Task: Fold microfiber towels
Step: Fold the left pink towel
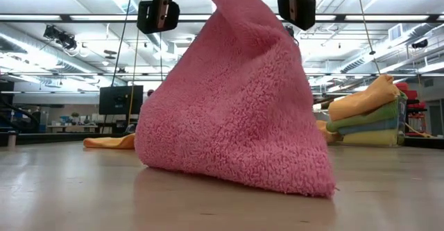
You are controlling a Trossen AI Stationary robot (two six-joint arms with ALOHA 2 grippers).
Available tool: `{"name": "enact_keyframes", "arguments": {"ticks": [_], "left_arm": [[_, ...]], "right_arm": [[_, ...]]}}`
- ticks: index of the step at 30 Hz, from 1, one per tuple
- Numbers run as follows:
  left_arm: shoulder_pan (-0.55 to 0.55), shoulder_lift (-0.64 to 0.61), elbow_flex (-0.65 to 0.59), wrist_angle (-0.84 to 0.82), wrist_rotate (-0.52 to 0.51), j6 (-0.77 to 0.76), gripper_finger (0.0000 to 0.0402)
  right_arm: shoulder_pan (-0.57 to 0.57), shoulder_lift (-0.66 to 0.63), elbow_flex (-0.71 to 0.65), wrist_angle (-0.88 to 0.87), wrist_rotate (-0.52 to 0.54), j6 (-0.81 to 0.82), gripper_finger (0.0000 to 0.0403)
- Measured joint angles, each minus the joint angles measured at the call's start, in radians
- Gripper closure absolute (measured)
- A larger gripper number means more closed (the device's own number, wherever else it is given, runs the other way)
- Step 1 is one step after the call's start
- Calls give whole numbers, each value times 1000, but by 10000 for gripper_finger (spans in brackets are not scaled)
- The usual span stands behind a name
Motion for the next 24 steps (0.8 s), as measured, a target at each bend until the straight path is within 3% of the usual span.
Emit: {"name": "enact_keyframes", "arguments": {"ticks": [14,24], "left_arm": [[2,1,-1,-16,-6,54,314],[-14,1,-1,-40,-10,166,275]], "right_arm": [[5,82,0,25,-52,34,403],[-3,97,-1,38,-25,29,403]]}}
